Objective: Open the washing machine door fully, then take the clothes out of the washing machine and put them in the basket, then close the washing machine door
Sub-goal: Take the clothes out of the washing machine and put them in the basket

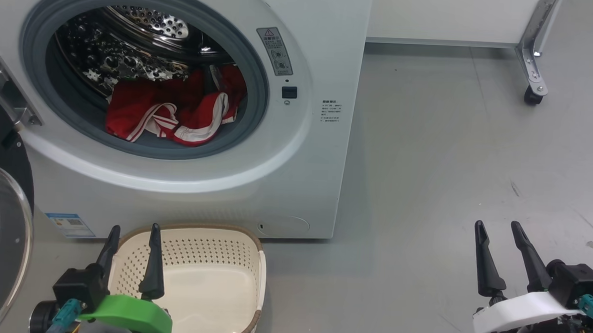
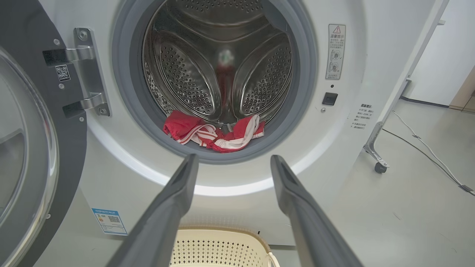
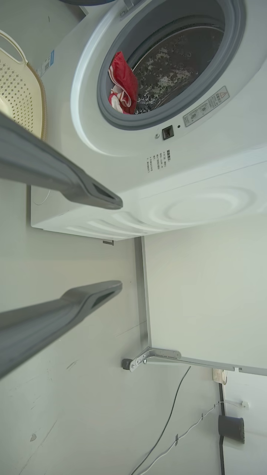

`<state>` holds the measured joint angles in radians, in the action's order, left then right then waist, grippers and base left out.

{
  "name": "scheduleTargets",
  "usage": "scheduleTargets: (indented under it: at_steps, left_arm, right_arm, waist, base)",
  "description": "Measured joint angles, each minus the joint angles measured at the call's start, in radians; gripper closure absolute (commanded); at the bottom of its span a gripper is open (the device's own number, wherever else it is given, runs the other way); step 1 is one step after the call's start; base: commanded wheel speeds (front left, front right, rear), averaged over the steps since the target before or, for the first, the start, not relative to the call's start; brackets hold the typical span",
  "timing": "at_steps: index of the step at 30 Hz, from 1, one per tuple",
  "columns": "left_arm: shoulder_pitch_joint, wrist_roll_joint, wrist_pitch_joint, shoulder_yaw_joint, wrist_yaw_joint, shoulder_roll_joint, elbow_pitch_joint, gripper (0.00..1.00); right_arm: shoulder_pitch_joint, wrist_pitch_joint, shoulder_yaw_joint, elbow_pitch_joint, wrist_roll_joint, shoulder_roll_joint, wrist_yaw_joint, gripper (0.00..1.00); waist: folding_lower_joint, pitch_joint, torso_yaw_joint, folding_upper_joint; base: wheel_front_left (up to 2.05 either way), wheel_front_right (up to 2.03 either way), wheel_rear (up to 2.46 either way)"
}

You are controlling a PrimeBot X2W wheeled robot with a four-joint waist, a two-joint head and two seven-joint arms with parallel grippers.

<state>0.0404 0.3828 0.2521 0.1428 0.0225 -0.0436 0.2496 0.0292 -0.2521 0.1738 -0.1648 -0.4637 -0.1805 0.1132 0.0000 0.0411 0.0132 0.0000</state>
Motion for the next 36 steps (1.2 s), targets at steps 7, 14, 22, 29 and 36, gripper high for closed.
scheduleTargets:
  at_steps: [7, 14, 22, 29, 36]
  left_arm:
    - [0.000, -0.006, 0.000, 0.001, -0.006, 0.000, -0.002, 0.00]
    - [0.000, -0.014, 0.000, 0.001, -0.008, 0.000, -0.002, 0.00]
    - [0.000, -0.031, 0.000, 0.003, -0.008, 0.000, -0.004, 0.00]
    - [0.000, -0.033, 0.000, 0.003, -0.008, 0.000, -0.005, 0.00]
    - [0.000, -0.034, 0.000, 0.003, -0.008, 0.000, -0.006, 0.00]
  right_arm:
    - [0.000, 0.000, -0.002, 0.000, 0.000, 0.001, 0.000, 0.00]
    - [0.000, 0.000, -0.004, 0.000, 0.000, 0.002, 0.000, 0.00]
    - [0.000, 0.000, -0.006, 0.000, 0.000, 0.002, 0.000, 0.00]
    - [0.000, 0.000, -0.006, 0.000, 0.000, 0.002, 0.000, 0.00]
    - [0.000, 0.000, -0.006, 0.000, 0.000, 0.006, 0.000, 0.00]
  waist:
    - [0.0000, 0.006, -0.001, 0.0000]
    - [0.0000, 0.010, -0.002, 0.0000]
    - [0.0000, 0.015, -0.001, 0.0000]
    - [0.0000, 0.017, 0.000, 0.0000]
    - [0.0000, 0.021, -0.001, 0.0000]
  base:
    - [0.43, -0.43, 0.00]
    - [0.16, -0.16, 0.00]
    - [0.00, 0.00, 0.00]
    - [0.00, 0.00, 0.00]
    - [0.00, 0.00, 0.00]
